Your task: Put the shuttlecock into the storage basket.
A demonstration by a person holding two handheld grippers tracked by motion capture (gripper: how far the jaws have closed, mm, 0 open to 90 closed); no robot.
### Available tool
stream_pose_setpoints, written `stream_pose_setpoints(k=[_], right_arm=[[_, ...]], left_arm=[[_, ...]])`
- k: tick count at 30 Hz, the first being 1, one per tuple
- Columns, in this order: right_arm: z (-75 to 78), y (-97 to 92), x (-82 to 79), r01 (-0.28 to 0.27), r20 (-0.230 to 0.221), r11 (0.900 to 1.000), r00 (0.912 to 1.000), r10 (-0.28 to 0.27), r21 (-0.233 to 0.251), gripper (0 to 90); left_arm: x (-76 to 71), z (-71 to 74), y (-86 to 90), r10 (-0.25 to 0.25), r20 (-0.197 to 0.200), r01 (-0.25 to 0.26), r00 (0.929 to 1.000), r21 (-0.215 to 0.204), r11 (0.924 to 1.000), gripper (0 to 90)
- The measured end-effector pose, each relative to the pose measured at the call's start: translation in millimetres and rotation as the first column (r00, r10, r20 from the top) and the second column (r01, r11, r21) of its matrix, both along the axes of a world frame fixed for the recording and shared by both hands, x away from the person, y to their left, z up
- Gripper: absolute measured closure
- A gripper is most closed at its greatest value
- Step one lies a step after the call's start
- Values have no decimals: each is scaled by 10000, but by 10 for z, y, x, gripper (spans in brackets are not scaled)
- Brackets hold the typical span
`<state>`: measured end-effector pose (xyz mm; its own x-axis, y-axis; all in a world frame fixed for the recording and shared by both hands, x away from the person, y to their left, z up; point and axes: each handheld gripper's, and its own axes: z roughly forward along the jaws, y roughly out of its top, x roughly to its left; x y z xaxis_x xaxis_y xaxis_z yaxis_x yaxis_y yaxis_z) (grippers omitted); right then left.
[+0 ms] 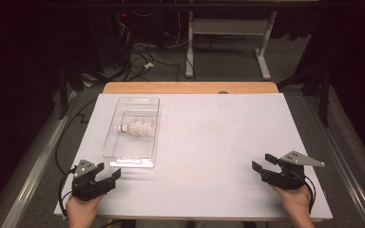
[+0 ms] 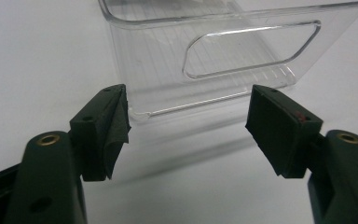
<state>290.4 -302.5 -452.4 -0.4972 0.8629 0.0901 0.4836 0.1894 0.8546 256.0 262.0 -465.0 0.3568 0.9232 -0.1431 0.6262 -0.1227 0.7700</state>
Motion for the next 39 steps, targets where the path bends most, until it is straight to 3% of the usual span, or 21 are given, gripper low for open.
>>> stream_pose_setpoints(k=[13, 16, 22, 25, 30, 39], right_arm=[[-70, -165, -75, 306, -29, 9982, 9995, -305, 511, 356], [-72, -163, -78, 327, 18, 9983, 9995, -328, 489, 356], [-93, -139, -64, 277, -62, 9990, 9996, -275, 346, 354], [-107, -144, -60, 519, -188, 9983, 9985, -514, 260, 353], [-93, -196, -67, 988, -49, 9939, 9951, -986, 496, 353], [-98, -220, -68, 996, -124, 9925, 9950, -990, 704, 350]], left_arm=[[28, -18, 6, 203, -144, -203, 9997, 56, 9998, 309], [17, -15, 24, 316, -87, -317, 9995, -103, 9994, 309], [12, -9, 2, 119, -93, -118, 9999, 15, 9999, 310], [-5, -3, 20, 236, -26, -237, 9997, -176, 9996, 311], [-21, 4, 2, -77, 54, 77, 10000, -26, 10000, 311], [-13, -2, 3, 40, -4, -40, 10000, -21, 10000, 311]])
